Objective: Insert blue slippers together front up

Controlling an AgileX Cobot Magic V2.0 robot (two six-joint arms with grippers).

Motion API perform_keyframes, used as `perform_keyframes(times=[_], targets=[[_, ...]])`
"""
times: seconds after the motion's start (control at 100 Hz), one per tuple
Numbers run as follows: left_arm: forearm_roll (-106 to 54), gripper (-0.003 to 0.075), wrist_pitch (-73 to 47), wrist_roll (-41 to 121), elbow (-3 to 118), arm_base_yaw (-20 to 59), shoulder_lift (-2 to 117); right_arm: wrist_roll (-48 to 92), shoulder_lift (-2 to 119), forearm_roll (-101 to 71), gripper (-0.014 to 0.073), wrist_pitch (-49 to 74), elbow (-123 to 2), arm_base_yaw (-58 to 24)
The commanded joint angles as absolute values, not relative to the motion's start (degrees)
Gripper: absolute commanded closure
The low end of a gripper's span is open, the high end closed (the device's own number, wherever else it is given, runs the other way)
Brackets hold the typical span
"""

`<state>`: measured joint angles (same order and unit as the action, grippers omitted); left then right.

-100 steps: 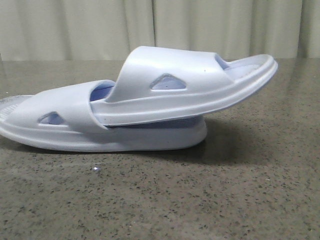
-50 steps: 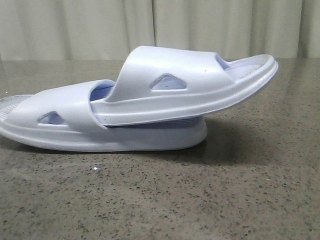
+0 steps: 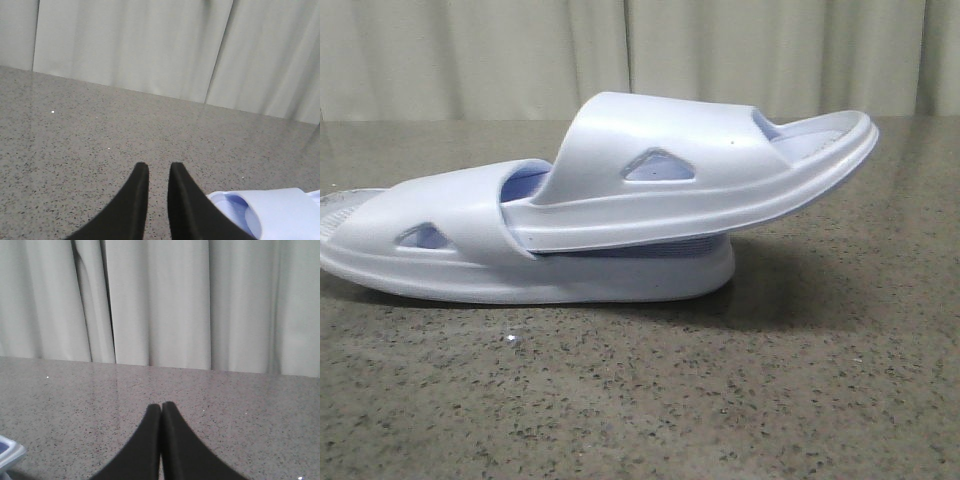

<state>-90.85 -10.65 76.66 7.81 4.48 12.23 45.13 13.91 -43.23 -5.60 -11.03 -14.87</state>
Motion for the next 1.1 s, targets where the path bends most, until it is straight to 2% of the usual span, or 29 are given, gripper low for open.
perform_keyframes(times=[0.0,0.35,1.09], targets=[[-91.7,0.0704,-10.6,76.6,9.4,4.9,12.7,46.1,14.1,-42.7,0.0701,-9.5,-12.6,-14.4],[-93.4,0.0704,-15.1,76.6,9.4,4.9,12.7,46.1,14.1,-43.1,0.0701,-8.6,-12.6,-14.4],[-93.4,0.0704,-14.9,76.6,8.5,5.6,12.7,46.1,14.1,-43.1,0.0701,-8.6,-12.6,-14.4]])
